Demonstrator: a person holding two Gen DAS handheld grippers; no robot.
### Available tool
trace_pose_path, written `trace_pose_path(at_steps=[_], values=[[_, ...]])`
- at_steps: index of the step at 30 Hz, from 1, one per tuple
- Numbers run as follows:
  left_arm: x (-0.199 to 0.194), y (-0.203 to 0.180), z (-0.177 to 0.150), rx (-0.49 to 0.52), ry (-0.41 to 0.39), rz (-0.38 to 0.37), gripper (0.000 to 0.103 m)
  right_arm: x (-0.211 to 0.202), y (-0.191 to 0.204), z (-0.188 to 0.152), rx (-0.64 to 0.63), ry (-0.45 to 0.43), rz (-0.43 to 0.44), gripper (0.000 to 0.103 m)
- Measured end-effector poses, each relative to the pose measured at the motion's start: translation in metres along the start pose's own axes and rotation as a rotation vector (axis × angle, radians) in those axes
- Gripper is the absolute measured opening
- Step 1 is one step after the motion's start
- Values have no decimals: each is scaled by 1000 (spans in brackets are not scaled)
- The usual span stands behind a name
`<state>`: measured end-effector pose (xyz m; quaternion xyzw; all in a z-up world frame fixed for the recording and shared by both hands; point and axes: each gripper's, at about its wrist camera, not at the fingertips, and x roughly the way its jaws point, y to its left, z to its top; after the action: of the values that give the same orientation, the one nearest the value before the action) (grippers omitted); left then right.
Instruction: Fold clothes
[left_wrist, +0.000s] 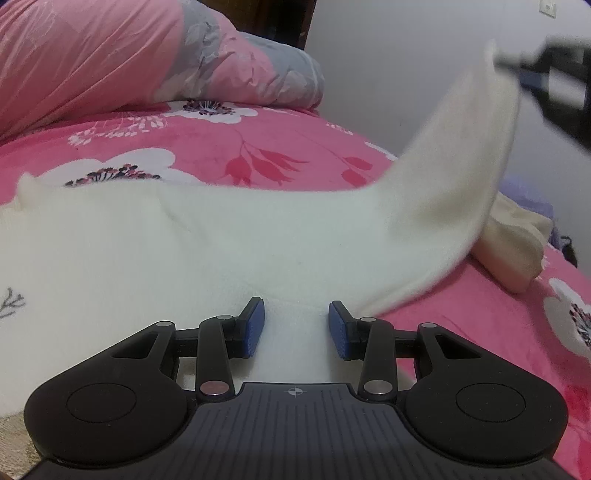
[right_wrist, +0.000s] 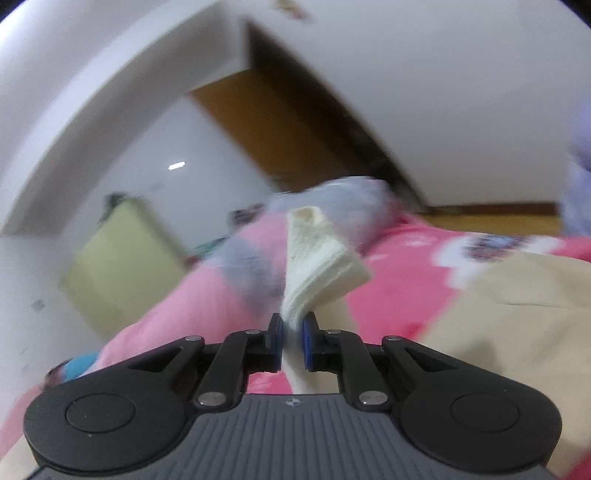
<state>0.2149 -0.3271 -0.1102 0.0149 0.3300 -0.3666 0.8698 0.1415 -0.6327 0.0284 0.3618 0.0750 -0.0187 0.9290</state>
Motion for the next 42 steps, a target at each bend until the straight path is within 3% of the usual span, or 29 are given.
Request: trace_pose_path(at_steps=[6,16,22,26,30,35,39,42], values=[[0,7,-3,-37,-10,-30,38,16,91,-19,-84,65,206,11],[-1,14,-4,-80,-16,-62,38,44,182,-76,-156,261,387,10],[-16,36,3,-237,-9,-108,38,56,208,-103,-194,329,367,9],[-65,53,13,-231,24,-73,39,53,220,-110,-216,336,366,7],[-131,88,12,-201,-17,8,43,49,232,-119,-232,326,390,7],[-187,149,-25,-321,-29,80,44,53,239,-156,-218,409,408,7],[-206,182,-55,-431,-17,74,44,43,213,-180,-166,487,334,9],[-209,199,-62,-528,-42,32,44,32,174,-190,-83,511,222,9]])
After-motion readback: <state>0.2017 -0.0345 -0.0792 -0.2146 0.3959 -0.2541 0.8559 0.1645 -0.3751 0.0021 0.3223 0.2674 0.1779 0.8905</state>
